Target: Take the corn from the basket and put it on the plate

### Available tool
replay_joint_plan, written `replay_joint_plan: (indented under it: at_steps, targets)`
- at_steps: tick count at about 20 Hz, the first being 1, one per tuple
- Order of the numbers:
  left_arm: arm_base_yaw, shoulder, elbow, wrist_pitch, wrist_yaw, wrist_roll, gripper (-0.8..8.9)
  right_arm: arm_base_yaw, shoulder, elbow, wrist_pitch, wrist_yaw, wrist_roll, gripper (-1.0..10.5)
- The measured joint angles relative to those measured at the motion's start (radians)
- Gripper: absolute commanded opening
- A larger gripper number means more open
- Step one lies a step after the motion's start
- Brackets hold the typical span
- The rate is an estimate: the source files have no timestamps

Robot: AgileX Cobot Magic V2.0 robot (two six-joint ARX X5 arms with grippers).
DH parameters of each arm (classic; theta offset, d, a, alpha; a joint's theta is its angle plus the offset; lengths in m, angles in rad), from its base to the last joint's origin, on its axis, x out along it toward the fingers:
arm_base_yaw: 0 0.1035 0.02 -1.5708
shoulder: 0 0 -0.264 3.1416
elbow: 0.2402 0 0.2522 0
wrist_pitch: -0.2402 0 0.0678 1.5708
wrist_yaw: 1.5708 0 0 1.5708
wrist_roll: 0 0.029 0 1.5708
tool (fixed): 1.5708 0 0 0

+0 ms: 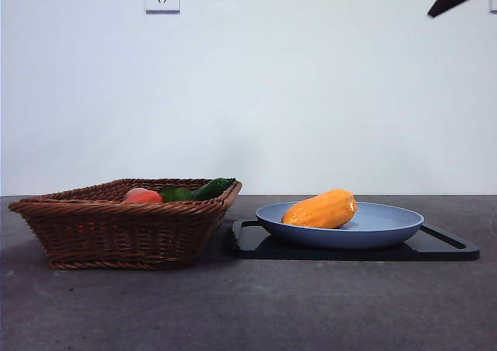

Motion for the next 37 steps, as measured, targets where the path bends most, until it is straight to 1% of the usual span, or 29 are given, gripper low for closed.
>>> replay_joint_plan:
  at_steps: [2,4,6,7,9,10,11,16,29,31,33,35,37]
  targets:
    - [0.0,0.0,0.0,-0.007,0.0,0.0,3.62,0.08,-0.073,-0.064,0.003,0.073,0.001,2.1]
    - [0.0,0.0,0.0,-0.031,0.0,0.0,3.37,0.15,-0.127,-0.149,0.014,0.101,0.01,2.0]
    - [0.0,0.0,0.0,-0.06,0.0,0.002,2.78,0.194,-0.164,-0.24,0.035,0.109,0.023,2.0]
    - [0.0,0.0,0.0,-0.066,0.0,0.007,2.3,0.206,-0.181,-0.291,0.063,0.109,0.037,1.9]
    - [0.0,0.0,0.0,-0.095,0.0,0.014,1.07,0.22,-0.195,-0.38,0.135,0.109,0.064,1.0]
    - [0.0,0.0,0.0,-0.108,0.0,0.019,0.3,0.223,-0.194,-0.415,0.164,0.11,0.076,0.5]
    - [0.0,0.0,0.0,-0.117,0.0,0.022,0.05,0.225,-0.192,-0.435,0.179,0.11,0.084,0.0]
    - [0.0,0.0,0.0,-0.126,0.0,0.027,0.08,0.225,-0.192,-0.443,0.24,0.109,0.091,0.0]
    - [0.0,0.0,0.0,-0.119,0.0,0.027,0.08,0.225,-0.192,-0.443,0.245,0.109,0.099,0.0]
    - [0.007,-0.003,0.0,-0.117,-0.003,0.042,0.08,0.225,-0.192,-0.443,0.245,0.109,0.099,0.0]
    - [0.045,-0.031,0.0,-0.094,-0.007,0.084,0.08,0.225,-0.192,-0.443,0.245,0.109,0.099,0.0]
    - [0.114,-0.113,-0.013,-0.003,-0.008,0.12,0.08,0.225,-0.192,-0.443,0.245,0.109,0.099,0.0]
    - [0.194,-0.237,-0.068,0.103,-0.008,0.142,0.08,0.225,-0.192,-0.443,0.245,0.109,0.099,0.0]
